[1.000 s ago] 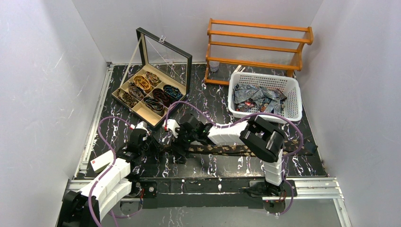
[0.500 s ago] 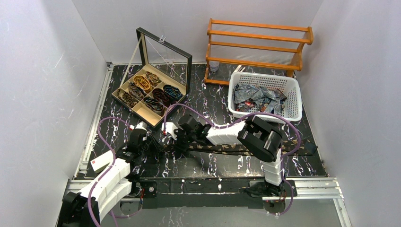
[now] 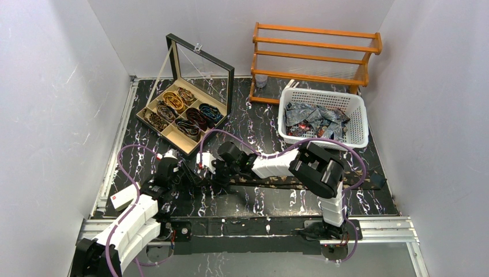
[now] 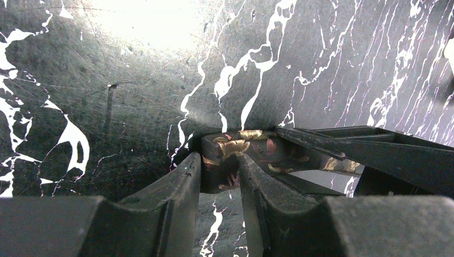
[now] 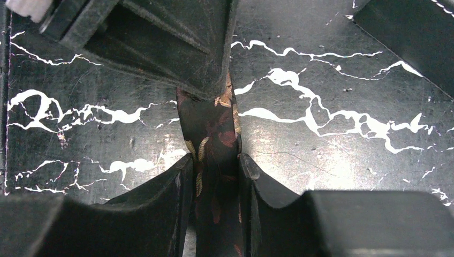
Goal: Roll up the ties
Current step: Flatten out the tie at the center of the board.
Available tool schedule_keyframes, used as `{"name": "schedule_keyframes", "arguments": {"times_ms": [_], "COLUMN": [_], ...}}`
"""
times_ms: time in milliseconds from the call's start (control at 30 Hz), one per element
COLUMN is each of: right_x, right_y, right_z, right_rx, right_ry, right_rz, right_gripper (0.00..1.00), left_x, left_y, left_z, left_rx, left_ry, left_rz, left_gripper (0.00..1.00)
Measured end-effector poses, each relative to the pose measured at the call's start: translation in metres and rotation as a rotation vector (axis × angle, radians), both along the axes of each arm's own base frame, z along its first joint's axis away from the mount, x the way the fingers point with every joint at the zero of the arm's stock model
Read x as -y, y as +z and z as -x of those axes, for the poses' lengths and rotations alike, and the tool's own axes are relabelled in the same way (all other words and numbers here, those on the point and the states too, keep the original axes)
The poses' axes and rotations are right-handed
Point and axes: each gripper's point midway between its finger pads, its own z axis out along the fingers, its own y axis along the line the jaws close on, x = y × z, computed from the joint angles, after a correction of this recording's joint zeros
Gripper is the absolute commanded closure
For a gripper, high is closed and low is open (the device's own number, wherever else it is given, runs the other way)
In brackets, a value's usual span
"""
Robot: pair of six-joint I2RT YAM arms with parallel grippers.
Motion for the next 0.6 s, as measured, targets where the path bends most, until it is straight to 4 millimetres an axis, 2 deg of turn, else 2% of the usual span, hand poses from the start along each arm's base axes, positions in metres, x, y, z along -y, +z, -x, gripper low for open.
{"name": "schedule_keyframes", "arguments": {"times_ms": [100,133,200,367,467,600], "right_x": [0.000,0.000,0.000,-0.002,0.003,0.010], "right_y": [0.000,0.000,0.000,0.005,0.015,0.052], "right_z": [0.002,0.002,0.003,0.006,0.005,-0.003], "right_rx": [-0.003,-0.005,-0.014,-0.080,-0.147,-0.241], "right_ry": [0.010,0.012,0.008,-0.064,-0.180,-0.397], "right_rz": [0.000,0.000,0.002,0.017,0.042,0.001], "right_gripper": [0.55,0.50,0.35,0.20,0.17,0.34], "left_x": [0.000,-0.001,-0.001,-0.002,-0.002,-0.002], "left_y": [-0.001,-0.002,-0.003,-0.004,-0.004,-0.003], "left_z": [0.001,0.002,0.002,0.003,0.002,0.002], "left_rx": [-0.007,-0.010,-0.011,-0.012,-0.011,-0.009], "left_ry": [0.007,0.009,0.007,-0.001,-0.003,-0.006], "left_rz": [0.003,0.000,-0.003,-0.011,-0.013,-0.014], "left_gripper": [0.90,0.94,1.00,1.00,1.00,1.00]}}
